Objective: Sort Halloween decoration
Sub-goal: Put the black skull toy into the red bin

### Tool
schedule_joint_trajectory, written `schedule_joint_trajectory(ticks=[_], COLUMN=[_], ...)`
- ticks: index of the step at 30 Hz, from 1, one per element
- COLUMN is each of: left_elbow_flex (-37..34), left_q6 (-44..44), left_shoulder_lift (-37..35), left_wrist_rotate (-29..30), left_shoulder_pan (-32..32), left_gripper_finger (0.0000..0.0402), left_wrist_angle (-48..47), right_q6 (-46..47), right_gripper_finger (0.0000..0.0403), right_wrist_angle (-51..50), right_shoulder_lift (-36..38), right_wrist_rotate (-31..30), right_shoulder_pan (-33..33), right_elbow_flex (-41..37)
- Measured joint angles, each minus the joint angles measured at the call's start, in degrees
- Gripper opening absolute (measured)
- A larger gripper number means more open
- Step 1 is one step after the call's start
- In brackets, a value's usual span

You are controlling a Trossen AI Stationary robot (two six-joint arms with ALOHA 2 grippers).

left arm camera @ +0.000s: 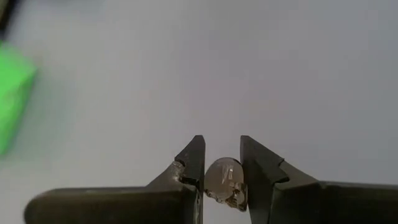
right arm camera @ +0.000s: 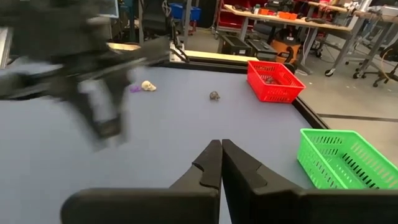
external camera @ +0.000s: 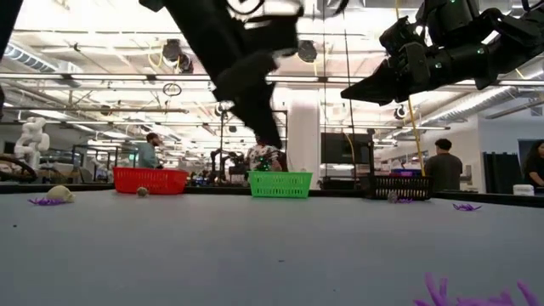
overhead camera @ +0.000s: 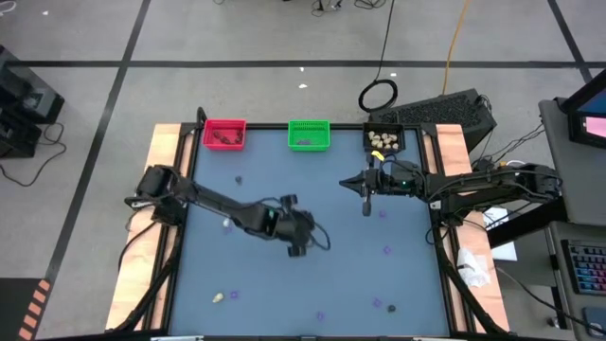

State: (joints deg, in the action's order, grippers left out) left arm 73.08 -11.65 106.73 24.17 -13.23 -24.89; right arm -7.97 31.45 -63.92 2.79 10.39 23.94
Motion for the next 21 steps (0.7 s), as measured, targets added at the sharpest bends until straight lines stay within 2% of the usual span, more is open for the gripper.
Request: schedule_joint_trajectory(ticks=[7, 13, 21], left_elbow_flex=[-1.4, -3.9, -9.82], left_q6=[-6.75, -9.03, -6.26], left_shoulder_lift=[-7.95, -14.97, -20.78], left_wrist_rotate=[4.48, 6.73, 5.81], left_shoulder_pan=[6.59, 14.44, 31.71], left_gripper_finger=[0.0062, 0.0062, 0.0062], left_wrist_angle=[-15.13, -27.32, -31.9], right_q6=[0.23, 1.27, 1.29], right_gripper_finger=[0.0, 0.0, 0.0], right_wrist_angle=[-0.29, -0.51, -0.43], right_shoulder_lift=[0.0, 0.0, 0.0], right_wrist_rotate=[0.01, 0.02, 0.02], right_shoulder_pan=[0.01, 0.01, 0.02], right_elbow_flex=[0.0, 0.0, 0.0])
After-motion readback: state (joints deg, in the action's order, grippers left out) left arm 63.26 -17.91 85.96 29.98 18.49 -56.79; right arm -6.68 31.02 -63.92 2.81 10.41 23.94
